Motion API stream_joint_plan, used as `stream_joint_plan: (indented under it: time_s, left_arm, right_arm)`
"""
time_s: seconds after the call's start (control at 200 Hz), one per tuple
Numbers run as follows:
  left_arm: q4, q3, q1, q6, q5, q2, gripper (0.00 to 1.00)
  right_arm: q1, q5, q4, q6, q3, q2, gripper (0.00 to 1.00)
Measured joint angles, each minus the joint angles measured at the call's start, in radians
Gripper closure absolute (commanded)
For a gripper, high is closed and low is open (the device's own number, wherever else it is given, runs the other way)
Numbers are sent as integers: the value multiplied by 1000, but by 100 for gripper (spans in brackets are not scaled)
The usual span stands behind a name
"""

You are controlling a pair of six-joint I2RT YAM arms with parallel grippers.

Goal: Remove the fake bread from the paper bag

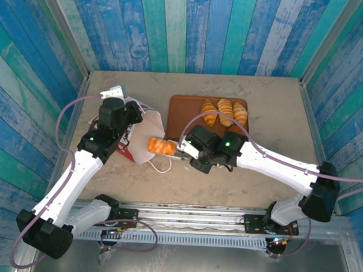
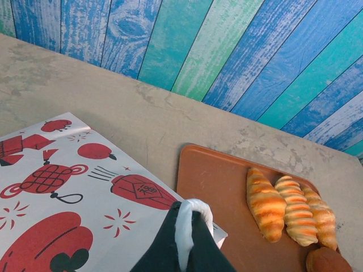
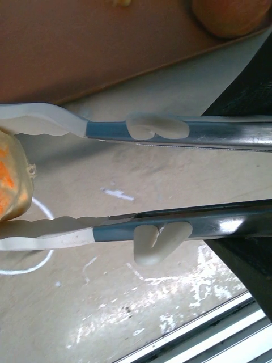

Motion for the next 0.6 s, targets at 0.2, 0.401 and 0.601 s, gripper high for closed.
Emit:
stream_joint_plan:
  time_s: [0.2, 0.401, 0.601]
  left_arm:
    - [1, -1, 0, -4, -3, 3, 100]
    - [0, -1, 0, -7, -17, 2, 100]
    - [0, -1, 0, -7, -25, 1, 100]
  right_arm:
    - [-35, 44, -40, 7, -87, -114, 55]
    - [-135, 43, -69, 0, -103, -156, 55]
    - [-230, 22, -80, -28, -100, -130, 55]
